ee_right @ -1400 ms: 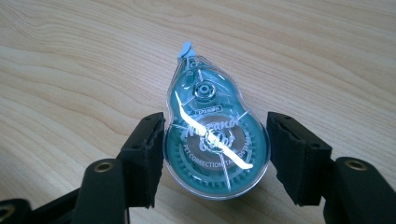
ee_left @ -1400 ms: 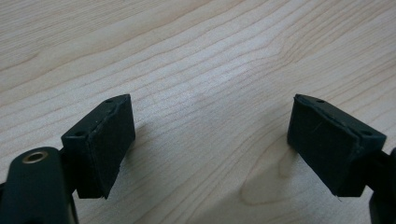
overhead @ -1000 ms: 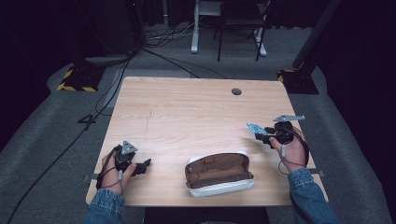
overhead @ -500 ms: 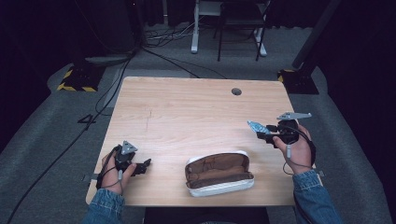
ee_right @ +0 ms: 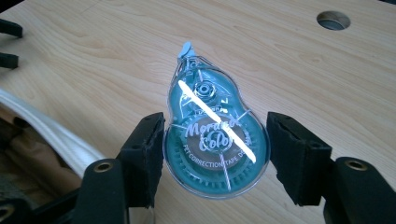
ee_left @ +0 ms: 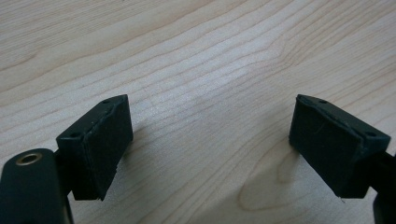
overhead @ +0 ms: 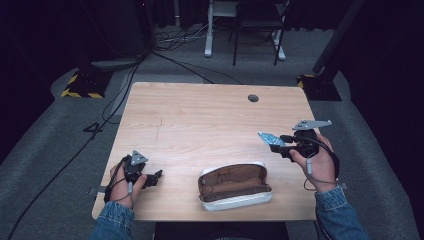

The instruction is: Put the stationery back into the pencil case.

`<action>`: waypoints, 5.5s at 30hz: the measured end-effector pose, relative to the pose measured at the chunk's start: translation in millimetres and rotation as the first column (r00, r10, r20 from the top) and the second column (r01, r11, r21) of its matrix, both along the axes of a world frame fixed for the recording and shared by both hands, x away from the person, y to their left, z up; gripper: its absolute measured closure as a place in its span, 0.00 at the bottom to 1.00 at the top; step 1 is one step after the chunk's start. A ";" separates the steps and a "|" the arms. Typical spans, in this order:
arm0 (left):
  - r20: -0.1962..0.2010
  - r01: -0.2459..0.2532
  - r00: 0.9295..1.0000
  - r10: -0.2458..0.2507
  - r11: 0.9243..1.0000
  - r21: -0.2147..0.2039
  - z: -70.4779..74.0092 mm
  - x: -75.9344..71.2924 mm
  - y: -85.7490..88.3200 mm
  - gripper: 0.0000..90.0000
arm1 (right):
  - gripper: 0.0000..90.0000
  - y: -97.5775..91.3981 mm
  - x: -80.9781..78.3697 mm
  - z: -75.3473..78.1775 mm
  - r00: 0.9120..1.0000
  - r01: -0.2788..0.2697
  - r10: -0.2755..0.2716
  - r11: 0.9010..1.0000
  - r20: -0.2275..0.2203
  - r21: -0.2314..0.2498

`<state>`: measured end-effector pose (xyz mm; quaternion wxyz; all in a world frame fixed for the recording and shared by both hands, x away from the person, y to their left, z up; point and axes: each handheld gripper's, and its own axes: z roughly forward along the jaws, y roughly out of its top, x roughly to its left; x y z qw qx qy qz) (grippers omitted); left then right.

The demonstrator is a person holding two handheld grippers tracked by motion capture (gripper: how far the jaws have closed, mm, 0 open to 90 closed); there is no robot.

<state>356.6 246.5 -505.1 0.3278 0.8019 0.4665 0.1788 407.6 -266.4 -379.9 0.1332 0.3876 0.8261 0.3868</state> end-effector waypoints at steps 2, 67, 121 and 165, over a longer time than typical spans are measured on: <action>0.000 0.000 1.000 0.000 1.000 0.000 0.0 0.0 0.0 0.15 | 0.44 3.1 -3.2 3.1 1.000 -0.013 0.013 1.000 0.001 0.002; -0.001 0.003 1.000 -0.003 1.000 0.001 0.1 0.0 -0.5 0.15 | 0.44 110.0 -68.2 0.6 0.880 -0.455 0.422 0.880 -0.219 -0.135; -0.005 0.023 1.000 -0.023 1.000 0.004 0.1 1.7 -4.2 0.13 | 0.30 76.1 -52.2 15.5 0.946 -0.324 0.323 0.942 -0.027 -0.085; -0.008 0.017 1.000 -0.017 1.000 0.000 0.0 1.7 -4.9 0.13 | 0.23 -42.3 38.2 -70.7 0.997 0.073 -0.073 0.996 0.003 -0.053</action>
